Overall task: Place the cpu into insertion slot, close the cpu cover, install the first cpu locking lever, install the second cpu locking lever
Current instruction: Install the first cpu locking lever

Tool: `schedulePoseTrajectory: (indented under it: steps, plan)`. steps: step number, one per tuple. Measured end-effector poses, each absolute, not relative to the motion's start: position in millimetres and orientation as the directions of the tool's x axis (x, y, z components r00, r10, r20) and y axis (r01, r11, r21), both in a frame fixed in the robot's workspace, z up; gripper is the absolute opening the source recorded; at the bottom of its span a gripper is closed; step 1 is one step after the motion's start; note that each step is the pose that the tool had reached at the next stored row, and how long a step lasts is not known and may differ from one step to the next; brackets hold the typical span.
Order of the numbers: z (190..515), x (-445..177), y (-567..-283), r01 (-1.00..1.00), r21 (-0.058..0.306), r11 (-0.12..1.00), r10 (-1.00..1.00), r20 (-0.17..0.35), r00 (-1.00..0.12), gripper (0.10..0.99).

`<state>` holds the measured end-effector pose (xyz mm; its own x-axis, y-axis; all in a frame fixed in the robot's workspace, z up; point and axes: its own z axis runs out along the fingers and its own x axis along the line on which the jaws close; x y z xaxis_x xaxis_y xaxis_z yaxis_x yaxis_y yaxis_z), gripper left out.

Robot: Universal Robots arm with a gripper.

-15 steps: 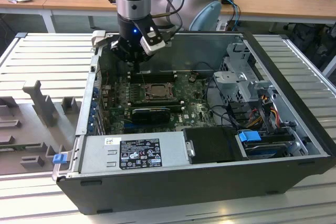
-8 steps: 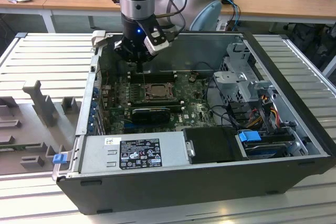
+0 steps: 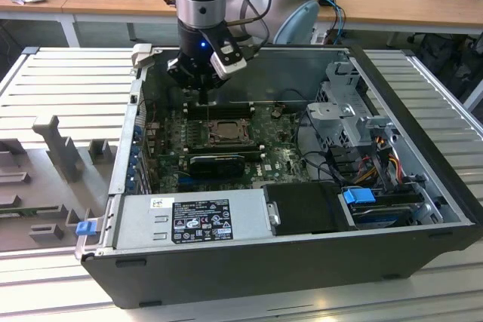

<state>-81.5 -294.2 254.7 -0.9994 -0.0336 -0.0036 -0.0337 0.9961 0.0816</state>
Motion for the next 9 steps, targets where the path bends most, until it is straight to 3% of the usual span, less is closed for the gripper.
schedulePoseTrajectory:
  steps: [9]
  plan:
    - [254.6, -77.1, -294.2, -0.034, 0.082, 0.996, -0.034, -0.003, -0.999, 0.106]
